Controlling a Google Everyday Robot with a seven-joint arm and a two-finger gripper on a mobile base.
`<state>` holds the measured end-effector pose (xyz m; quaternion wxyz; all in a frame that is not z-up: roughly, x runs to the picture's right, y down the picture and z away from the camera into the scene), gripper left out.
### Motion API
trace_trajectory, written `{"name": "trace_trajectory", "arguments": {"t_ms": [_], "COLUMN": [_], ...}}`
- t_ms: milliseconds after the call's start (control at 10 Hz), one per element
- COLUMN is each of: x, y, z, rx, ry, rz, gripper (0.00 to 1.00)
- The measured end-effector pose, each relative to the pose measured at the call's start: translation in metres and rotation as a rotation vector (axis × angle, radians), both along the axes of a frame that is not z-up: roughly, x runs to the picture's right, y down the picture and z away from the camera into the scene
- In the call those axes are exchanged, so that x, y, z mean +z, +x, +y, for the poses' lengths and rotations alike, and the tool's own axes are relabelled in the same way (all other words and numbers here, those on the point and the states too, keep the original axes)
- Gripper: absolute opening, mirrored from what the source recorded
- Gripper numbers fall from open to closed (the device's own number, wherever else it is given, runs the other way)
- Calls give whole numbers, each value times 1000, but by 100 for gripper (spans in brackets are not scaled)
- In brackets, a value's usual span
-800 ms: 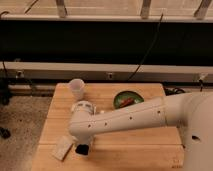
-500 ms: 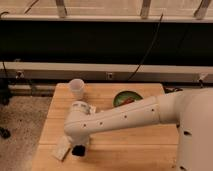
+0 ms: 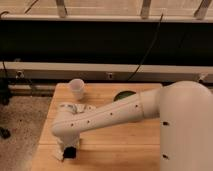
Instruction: Place the eraser on the white sponge
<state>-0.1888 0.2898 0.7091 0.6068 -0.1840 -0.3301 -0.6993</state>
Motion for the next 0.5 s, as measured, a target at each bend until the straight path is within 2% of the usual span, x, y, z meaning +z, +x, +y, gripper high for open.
{"name": "trace_trajectory", "arguments": {"t_ms": [500], "x": [3], "y": [-26], "z": [-1], "rx": [-46], "ry": [9], "rz": [-92], "gripper": [11]}}
